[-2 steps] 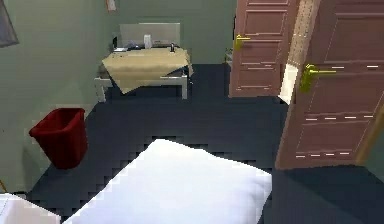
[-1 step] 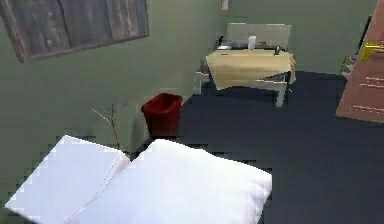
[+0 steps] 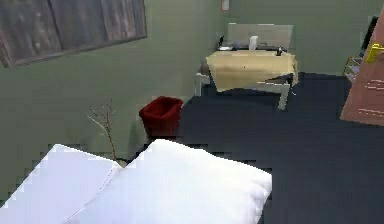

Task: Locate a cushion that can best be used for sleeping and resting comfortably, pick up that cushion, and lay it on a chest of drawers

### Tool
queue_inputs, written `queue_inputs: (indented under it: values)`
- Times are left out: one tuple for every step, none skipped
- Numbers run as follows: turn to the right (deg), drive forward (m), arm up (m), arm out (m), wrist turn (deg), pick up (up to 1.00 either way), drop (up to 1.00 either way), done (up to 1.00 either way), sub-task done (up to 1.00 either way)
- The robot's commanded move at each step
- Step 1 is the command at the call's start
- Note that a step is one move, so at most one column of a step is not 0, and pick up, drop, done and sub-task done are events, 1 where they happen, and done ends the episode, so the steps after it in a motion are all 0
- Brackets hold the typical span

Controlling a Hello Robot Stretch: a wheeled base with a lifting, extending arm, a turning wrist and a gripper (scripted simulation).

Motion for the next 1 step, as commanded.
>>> queue_inputs:
  values:
    - [-45.0, 0.00, 0.00, 0.00, 0.0, 0.00, 0.00, 0.00, 0.00]
